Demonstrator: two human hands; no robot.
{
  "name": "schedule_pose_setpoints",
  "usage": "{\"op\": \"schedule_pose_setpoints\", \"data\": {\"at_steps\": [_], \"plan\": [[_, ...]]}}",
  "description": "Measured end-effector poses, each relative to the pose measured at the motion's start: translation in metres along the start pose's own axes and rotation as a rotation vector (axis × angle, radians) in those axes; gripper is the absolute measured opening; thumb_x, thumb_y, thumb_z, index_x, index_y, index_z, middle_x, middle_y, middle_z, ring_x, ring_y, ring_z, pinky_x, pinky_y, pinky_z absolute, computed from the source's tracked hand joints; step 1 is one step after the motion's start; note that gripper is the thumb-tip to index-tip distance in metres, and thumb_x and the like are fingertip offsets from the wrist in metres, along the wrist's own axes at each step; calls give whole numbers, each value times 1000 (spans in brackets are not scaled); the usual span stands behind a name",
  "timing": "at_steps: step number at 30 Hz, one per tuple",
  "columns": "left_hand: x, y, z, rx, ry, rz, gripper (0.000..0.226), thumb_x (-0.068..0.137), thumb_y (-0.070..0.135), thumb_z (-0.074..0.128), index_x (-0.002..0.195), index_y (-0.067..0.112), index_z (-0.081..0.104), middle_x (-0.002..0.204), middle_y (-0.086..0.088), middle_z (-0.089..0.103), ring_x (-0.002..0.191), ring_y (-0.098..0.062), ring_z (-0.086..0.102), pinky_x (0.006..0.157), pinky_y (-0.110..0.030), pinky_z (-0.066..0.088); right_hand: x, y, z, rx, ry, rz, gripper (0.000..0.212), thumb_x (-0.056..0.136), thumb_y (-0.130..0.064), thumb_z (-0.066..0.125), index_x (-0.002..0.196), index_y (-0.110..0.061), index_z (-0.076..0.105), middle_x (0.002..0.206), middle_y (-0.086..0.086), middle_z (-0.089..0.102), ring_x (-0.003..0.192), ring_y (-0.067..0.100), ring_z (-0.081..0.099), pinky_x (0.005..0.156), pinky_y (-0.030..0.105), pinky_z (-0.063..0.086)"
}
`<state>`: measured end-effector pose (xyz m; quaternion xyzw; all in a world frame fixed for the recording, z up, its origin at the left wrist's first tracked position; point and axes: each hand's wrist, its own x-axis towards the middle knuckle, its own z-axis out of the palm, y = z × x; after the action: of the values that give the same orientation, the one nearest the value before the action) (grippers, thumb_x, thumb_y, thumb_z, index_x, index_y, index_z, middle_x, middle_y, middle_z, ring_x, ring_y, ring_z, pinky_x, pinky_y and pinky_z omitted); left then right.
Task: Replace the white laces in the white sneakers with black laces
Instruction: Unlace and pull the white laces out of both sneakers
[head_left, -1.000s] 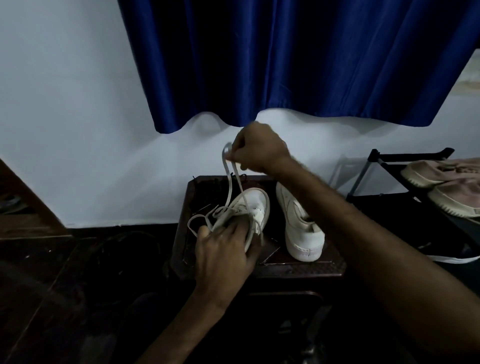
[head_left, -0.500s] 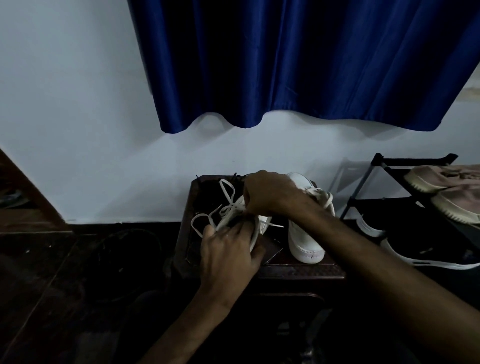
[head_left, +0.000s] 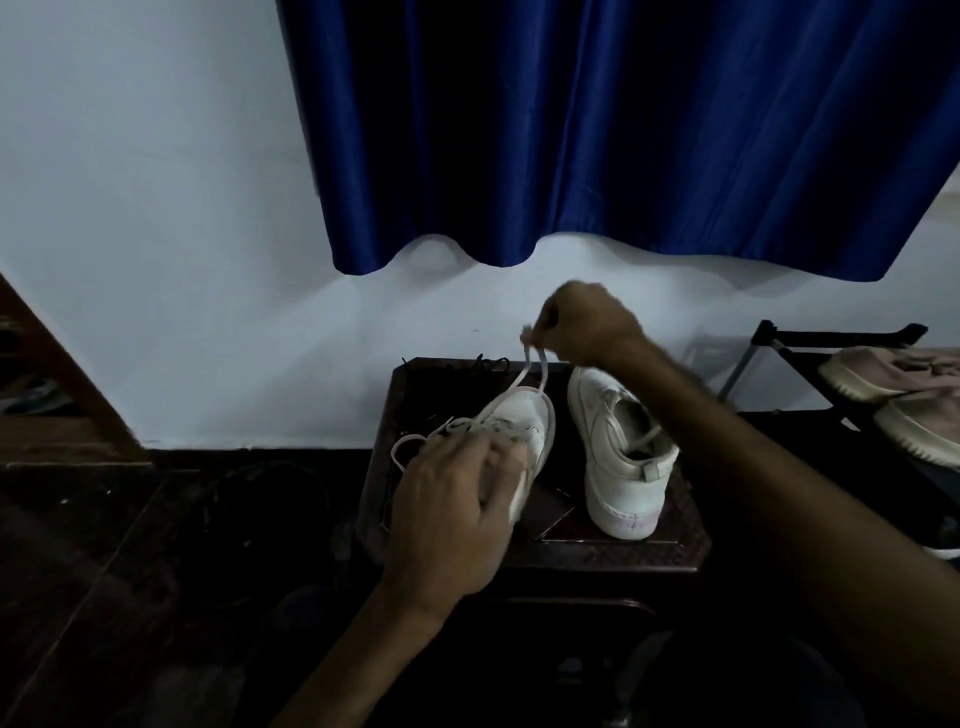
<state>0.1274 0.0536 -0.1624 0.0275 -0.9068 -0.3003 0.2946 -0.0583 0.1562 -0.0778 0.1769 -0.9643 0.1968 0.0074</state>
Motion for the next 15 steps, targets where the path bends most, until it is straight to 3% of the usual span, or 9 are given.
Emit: {"op": "schedule_pose_setpoints", "data": {"at_steps": [2,4,6,8,10,12,15], "plan": [[9,-12,-5,-33,54,-61,30,90,52,49,99,26,61,96,10,59,91,-11,55,79,-30,45,-11,9,14,-97,-106,4,30,81,-44,72,91,-15,72,95,5,72,86,24,67,80,38,56],[15,-25,-4,7,-24,-128,32,82,50,63,102,24,61,98,8,60,93,-14,57,79,-30,47,-23,11,21,-222,-198,-17,40,80,-46,73,103,-14,68,105,7,69,95,26,65,79,35,52],[16,-30,0,20,-71,-176,24,80,40,70,97,24,65,95,11,63,87,-11,61,72,-25,44,-34,8,24,-298,-158,-71,43,80,-48,73,107,-16,65,108,5,65,99,27,63,77,33,46],[18,-29,1,50,-31,-193,14,84,36,69,88,23,67,87,12,65,79,-9,61,65,-21,40,-45,0,25,-184,-94,-142,30,80,-47,73,98,-23,67,103,2,68,94,23,65,77,33,50],[20,-27,0,52,11,-208,17,88,39,66,83,23,67,81,12,64,73,-7,61,61,-21,41,-54,-11,25,-65,-181,-219,23,79,-48,73,88,-26,72,95,-1,71,89,19,66,78,35,55],[20,-25,-2,61,16,-214,17,87,39,66,81,23,66,78,10,62,70,-10,60,57,-26,42,-60,-20,26,-95,-299,-264,28,80,-49,71,88,-22,73,91,-1,70,87,19,65,79,36,55],[13,-22,-4,132,-33,-227,10,82,32,68,90,26,66,83,11,57,78,-16,60,56,-27,34,-62,-24,26,-190,-313,-286,26,83,-39,68,89,-14,72,84,1,64,85,22,64,75,34,54]]}}
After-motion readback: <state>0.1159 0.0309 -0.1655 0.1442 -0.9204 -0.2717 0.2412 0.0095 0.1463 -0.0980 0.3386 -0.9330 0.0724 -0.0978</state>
